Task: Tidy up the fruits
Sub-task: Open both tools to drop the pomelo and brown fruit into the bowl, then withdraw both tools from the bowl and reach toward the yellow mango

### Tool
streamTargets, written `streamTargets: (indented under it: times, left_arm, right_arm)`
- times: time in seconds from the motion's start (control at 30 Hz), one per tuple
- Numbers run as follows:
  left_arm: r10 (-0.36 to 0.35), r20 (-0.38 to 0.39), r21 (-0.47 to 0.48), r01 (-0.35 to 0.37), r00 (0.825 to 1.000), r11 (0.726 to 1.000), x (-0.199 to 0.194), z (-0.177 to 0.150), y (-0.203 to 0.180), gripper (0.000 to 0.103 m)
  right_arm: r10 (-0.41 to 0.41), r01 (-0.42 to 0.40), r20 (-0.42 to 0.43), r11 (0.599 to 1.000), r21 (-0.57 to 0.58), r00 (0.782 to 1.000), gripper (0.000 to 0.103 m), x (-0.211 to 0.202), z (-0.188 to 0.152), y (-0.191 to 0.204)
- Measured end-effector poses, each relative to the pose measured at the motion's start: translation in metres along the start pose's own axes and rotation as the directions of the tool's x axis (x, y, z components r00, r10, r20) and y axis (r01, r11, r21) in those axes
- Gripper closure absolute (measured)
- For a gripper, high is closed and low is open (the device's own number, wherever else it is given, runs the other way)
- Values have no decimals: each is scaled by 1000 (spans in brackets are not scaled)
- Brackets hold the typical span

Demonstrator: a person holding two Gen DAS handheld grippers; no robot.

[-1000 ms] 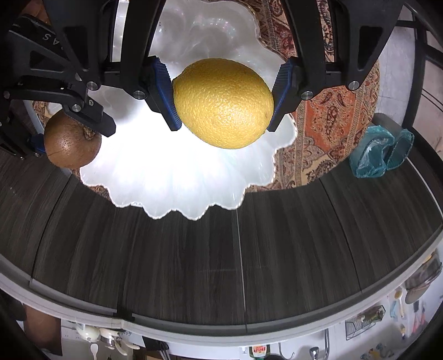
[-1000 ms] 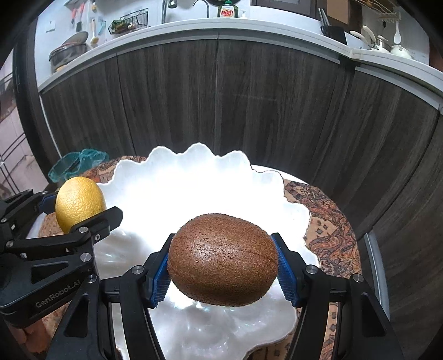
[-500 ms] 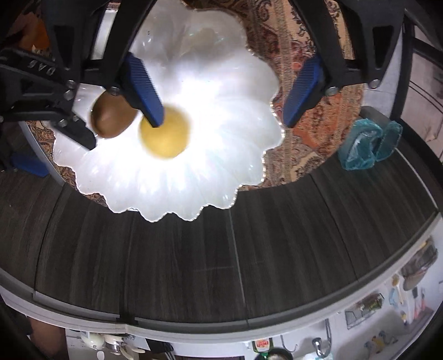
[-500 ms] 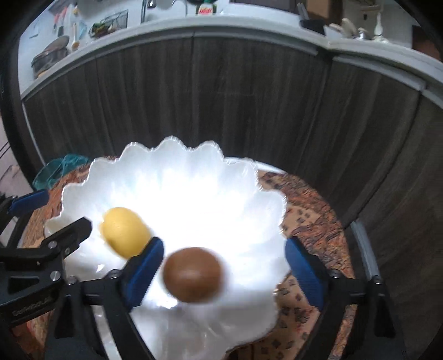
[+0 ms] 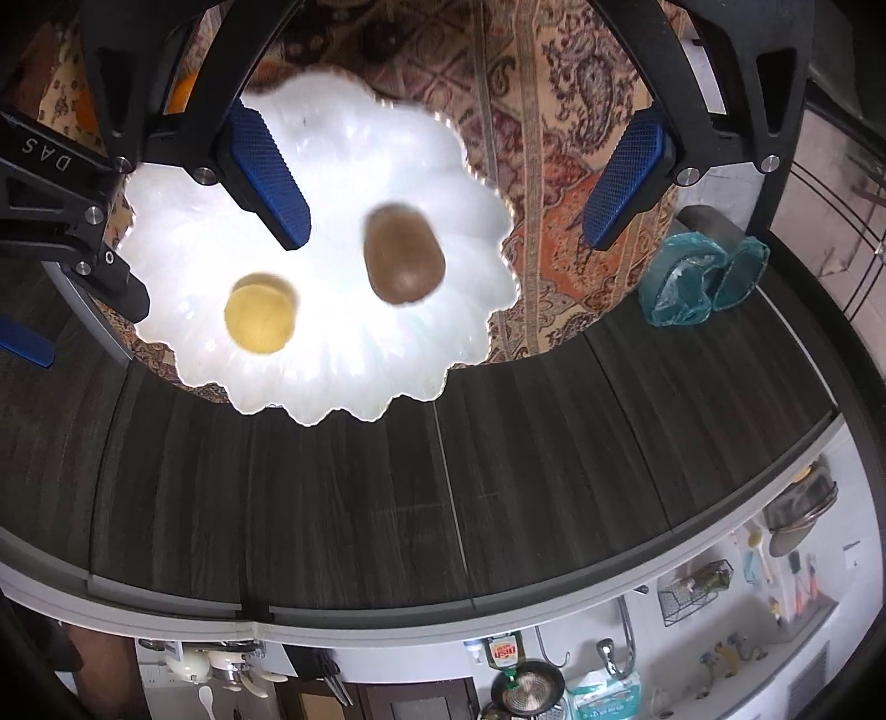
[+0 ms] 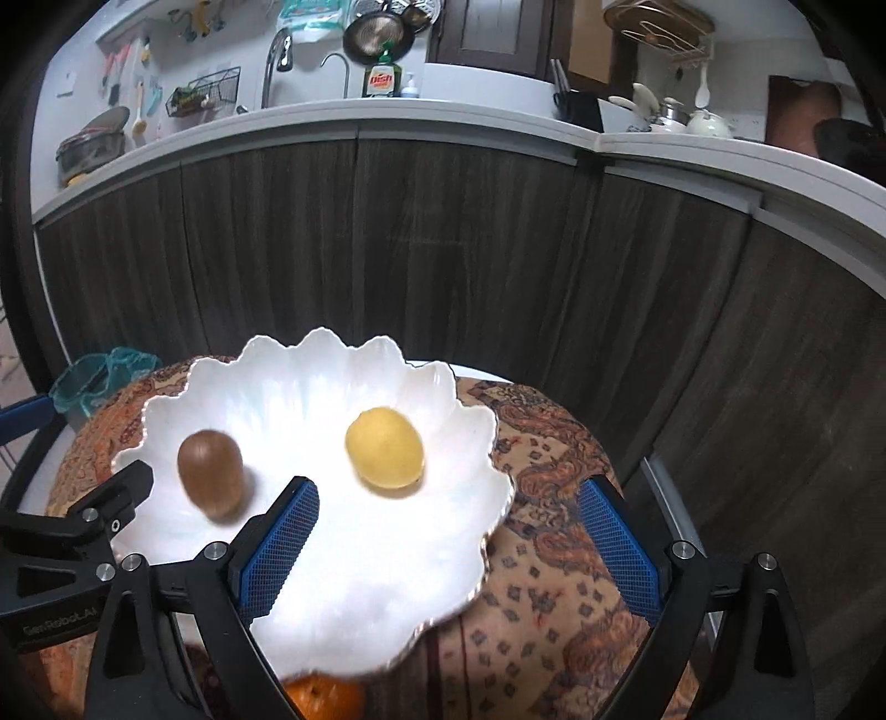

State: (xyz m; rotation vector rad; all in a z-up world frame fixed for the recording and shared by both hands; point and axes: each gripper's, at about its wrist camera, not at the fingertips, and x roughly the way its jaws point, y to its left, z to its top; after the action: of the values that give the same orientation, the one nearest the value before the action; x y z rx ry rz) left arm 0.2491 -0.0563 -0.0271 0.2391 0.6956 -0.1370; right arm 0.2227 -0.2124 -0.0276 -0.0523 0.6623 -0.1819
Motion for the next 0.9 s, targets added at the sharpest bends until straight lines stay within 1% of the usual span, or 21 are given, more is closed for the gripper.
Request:
streamTargets:
  times: [0.23, 0.57, 0.7, 0.9]
  left_arm:
    - [5, 26, -19, -5, 1000, 1000, -31, -14, 0, 3]
    - [4, 52, -45, -2, 999, 999, -69, -36, -4, 3]
    - [5, 65, -51, -2, 998, 999, -78, -43, -6, 3]
    - [-7, 68, -61, 11, 998, 998, -89, -58, -10, 3]
  right_arm:
    - [-13, 12, 20, 1000, 25, 1000, 7, -29, -11, -5]
    - [10, -12, 34, 999, 51, 999, 7, -61, -27, -14]
    - [18, -21, 33, 998, 67, 999, 7, -71, -35, -17]
    - [10, -12, 36, 998, 70, 999, 7, -84, -49, -20]
